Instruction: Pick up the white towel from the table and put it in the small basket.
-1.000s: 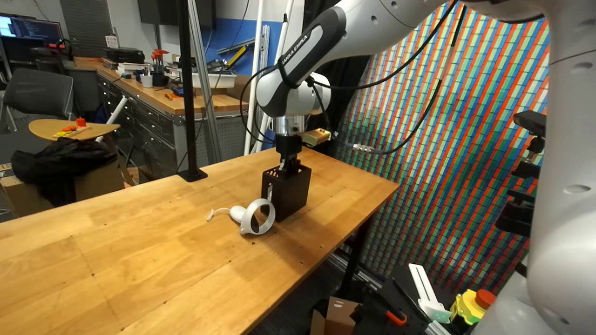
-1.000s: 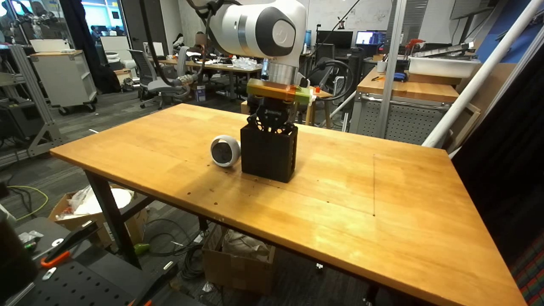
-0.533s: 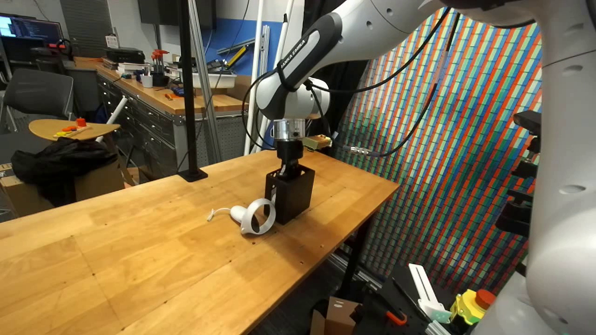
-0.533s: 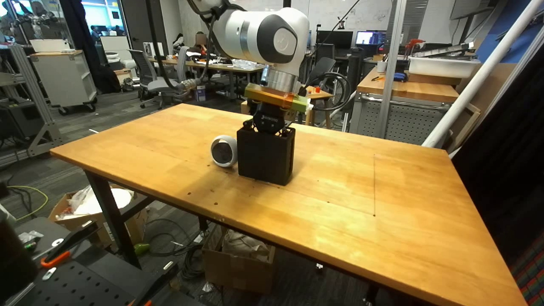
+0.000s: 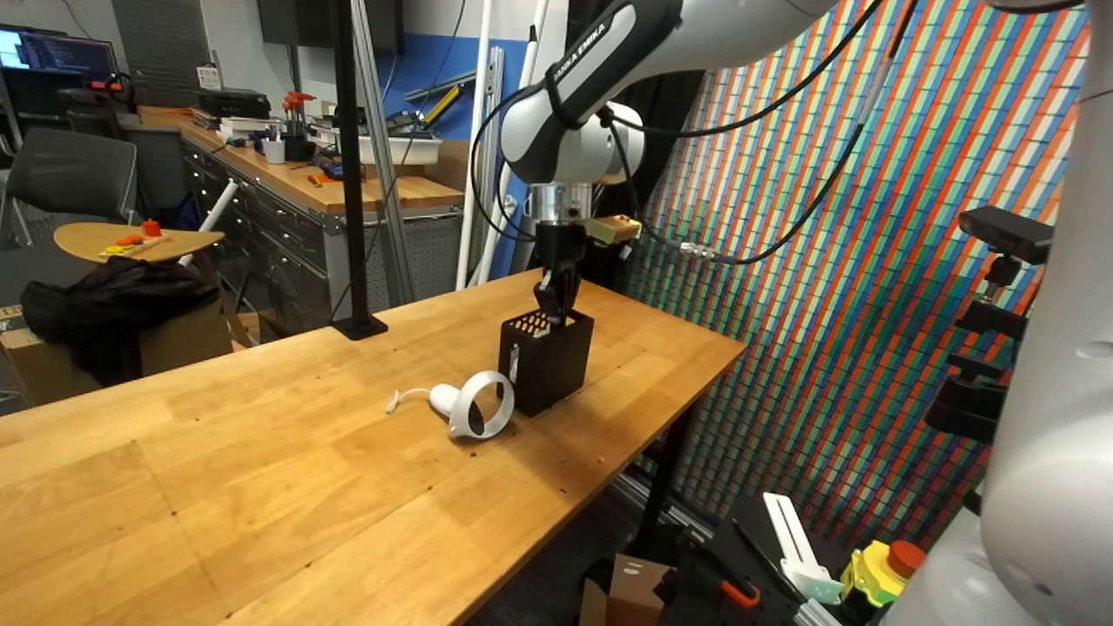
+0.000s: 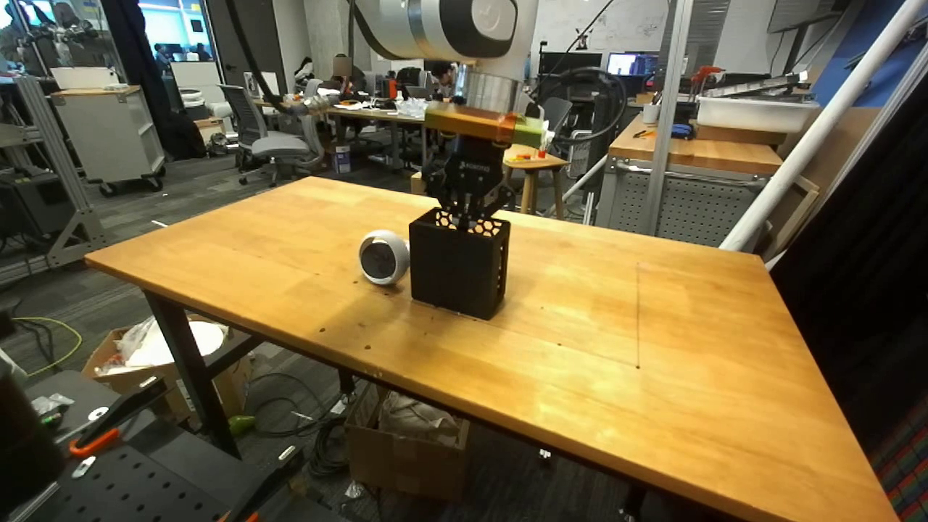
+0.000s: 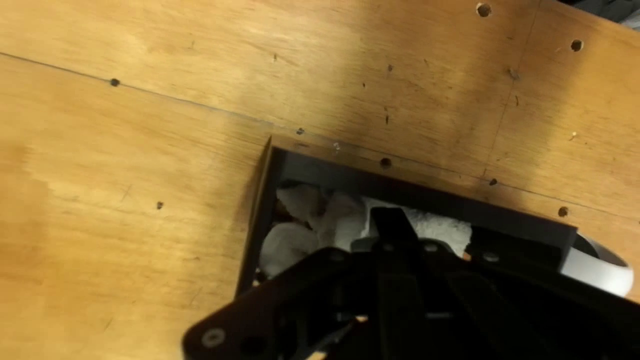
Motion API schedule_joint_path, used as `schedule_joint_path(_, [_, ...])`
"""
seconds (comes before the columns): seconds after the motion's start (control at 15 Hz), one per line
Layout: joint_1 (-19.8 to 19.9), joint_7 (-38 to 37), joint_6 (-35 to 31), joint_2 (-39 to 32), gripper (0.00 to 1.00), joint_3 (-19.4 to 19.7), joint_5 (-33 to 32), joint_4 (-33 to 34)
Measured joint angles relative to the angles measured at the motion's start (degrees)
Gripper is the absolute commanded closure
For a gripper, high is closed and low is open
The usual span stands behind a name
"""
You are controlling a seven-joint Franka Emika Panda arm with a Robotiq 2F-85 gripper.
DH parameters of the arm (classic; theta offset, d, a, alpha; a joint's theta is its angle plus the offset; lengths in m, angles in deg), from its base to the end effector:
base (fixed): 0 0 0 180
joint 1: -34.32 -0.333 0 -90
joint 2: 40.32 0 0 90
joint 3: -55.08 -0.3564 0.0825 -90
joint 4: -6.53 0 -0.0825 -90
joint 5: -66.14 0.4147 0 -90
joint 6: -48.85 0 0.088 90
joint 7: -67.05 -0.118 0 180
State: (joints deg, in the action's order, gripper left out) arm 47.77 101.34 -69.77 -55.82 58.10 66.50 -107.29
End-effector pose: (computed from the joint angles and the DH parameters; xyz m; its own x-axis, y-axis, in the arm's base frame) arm 0.5877 -0.1723 0.3234 0.9385 0.3068 -0.1583 0.2944 -0.9508 -0.0968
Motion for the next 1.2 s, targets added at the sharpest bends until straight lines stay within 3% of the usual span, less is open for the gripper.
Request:
schedule_joint_path(0.53, [-1.0, -0.1, -0.4, 17.0, 0.97, 0.8, -4.5, -5.1])
schedule_joint_path(0.6, [-1.2, -0.1, -0.8, 18.6, 0.73, 0.8, -5.1, -5.7])
schedule_joint_path(0.67, [-1.5, -0.1, -1.2, 20.2, 0.97, 0.9, -5.8, -6.3])
schedule_joint_path(0.93, [-2.3, -0.1, -1.0, 20.4, 0.73, 1.6, -5.9, -6.7])
schedule_joint_path(1.2, [-2.3, -0.1, -1.0, 19.7, 0.73, 1.8, -5.9, -6.7])
